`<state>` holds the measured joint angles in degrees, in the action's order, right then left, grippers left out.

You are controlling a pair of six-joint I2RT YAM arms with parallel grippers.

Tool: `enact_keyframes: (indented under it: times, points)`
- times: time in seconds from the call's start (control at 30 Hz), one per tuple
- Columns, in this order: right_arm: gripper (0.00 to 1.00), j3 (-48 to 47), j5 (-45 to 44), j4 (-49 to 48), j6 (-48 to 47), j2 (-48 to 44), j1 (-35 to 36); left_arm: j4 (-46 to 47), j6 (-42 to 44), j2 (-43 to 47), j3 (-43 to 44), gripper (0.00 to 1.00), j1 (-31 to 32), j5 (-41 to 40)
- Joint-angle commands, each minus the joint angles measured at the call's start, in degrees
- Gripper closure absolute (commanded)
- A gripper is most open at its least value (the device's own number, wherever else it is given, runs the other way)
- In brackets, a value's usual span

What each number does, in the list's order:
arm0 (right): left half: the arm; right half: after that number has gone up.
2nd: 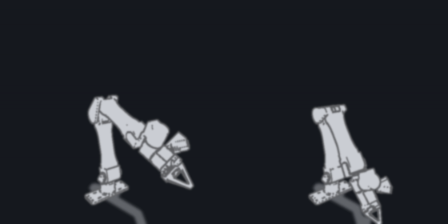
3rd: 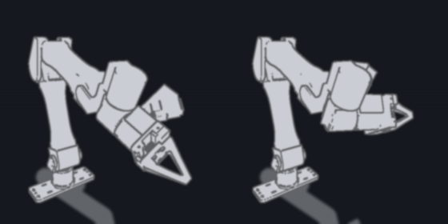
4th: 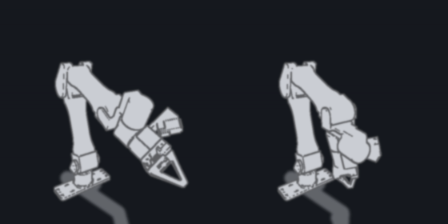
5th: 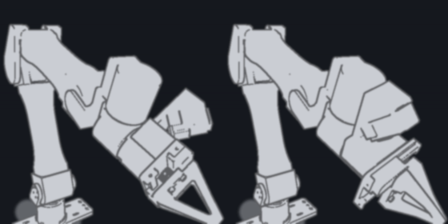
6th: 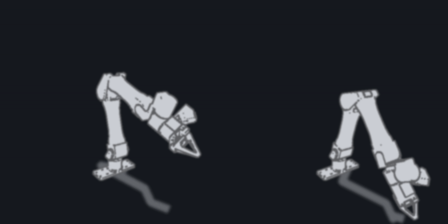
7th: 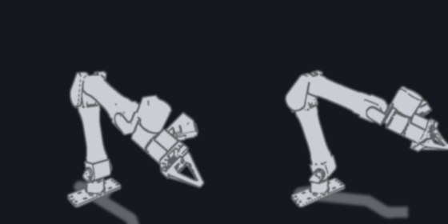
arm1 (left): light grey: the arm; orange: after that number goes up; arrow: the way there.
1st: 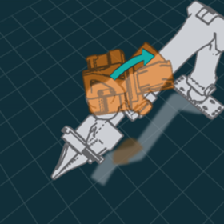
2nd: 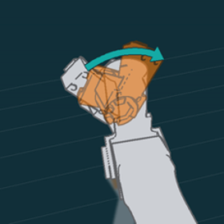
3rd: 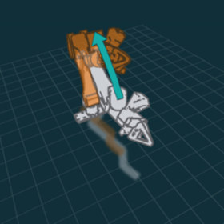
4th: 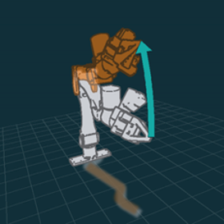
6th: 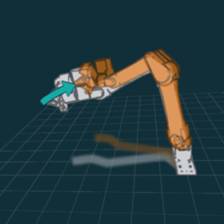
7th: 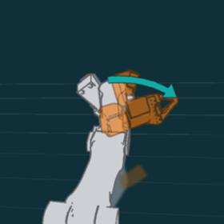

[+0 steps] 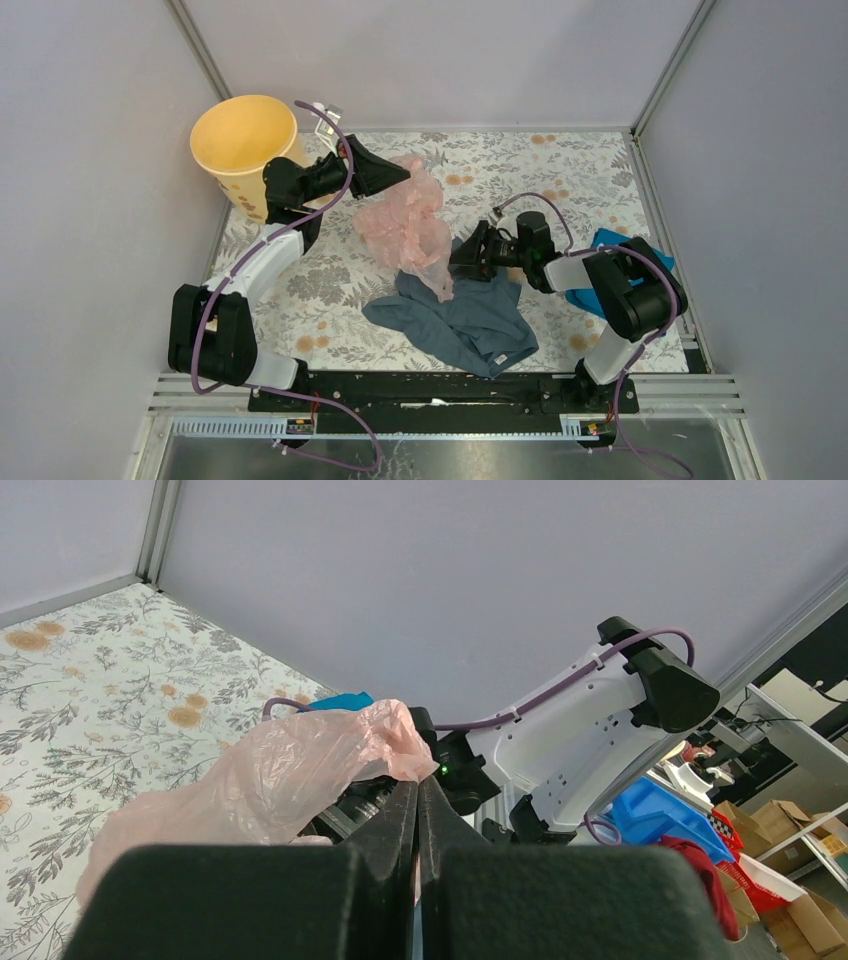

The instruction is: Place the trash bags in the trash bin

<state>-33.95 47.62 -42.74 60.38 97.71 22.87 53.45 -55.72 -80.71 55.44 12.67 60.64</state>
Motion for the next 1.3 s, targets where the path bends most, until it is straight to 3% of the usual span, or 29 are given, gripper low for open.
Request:
enact_keyframes:
  times: [0.0, 0.23, 0.4, 0.57, 0.63, 0.7, 0.73, 0.83, 0.93, 1.03, 1.2, 1.27]
  points:
    - [0.31, 0.8, -0.31, -6.29, 3.01, 1.67, 2.27, 3.26, 0.22, 1.76, -0.11, 1.0, -0.1, 0.04]
    - [0.3, 3.27, -3.16, -12.45, 7.7, 4.15, 4.47, 4.23, -0.42, 1.95, -0.42, 1.0, -0.1, 0.05]
    - [0.47, 5.68, -3.8, -15.57, 9.44, 3.45, 4.75, 4.34, -0.36, 2.3, -0.79, 1.0, -0.19, -0.72]
    - [0.48, 4.66, -5.28, -16.96, 10.36, 3.44, 6.31, 7.9, -3.03, 1.41, -1.29, 1.0, -0.19, -0.8]
    - [0.6, 4.14, -6.01, -19.33, 11.9, 3.75, 6.52, 7.72, -3.2, 1.26, -1.39, 1.0, -0.19, -0.82]
    - [0.78, 3.03, -6.98, -18.43, 11.29, 2.74, 5.65, 1.78, 0.06, 1.85, -1.14, 1.0, -0.19, -2.17]
    - [0.84, 2.28, -7.64, -16.1, 9.28, 1.8, 4.7, -5.51, 3.92, 2.58, -0.32, 1.0, -0.19, -4.26]
    - [1.0, -2.68, -11.63, 0.97, -3.06, -2.16, 2.19, -29.31, 17.21, 6.01, 0.96, 0.97, -0.11, -13.69]
    - [1.0, -11.32, -18.03, 18.74, -19.02, -5.07, 1.56, -38.59, 22.12, 10.26, -2.03, 0.95, -0.1, -20.17]
    - [1.0, -16.33, -19.89, 25.11, -28.88, -5.68, 1.8, -44.04, 22.64, 14.53, -5.46, 0.91, -0.1, -24.12]
    - [1.0, -20.62, -20.36, 29.85, -37.5, -6.65, 2.19, -58.62, 24.84, 22.47, -8.19, 0.62, -0.01, -32.98]
    - [1.0, -21.11, -19.13, 29.96, -38.98, -7.35, 2.75, -65.91, 25.95, 25.24, -7.76, 0.56, -0.01, -36.27]
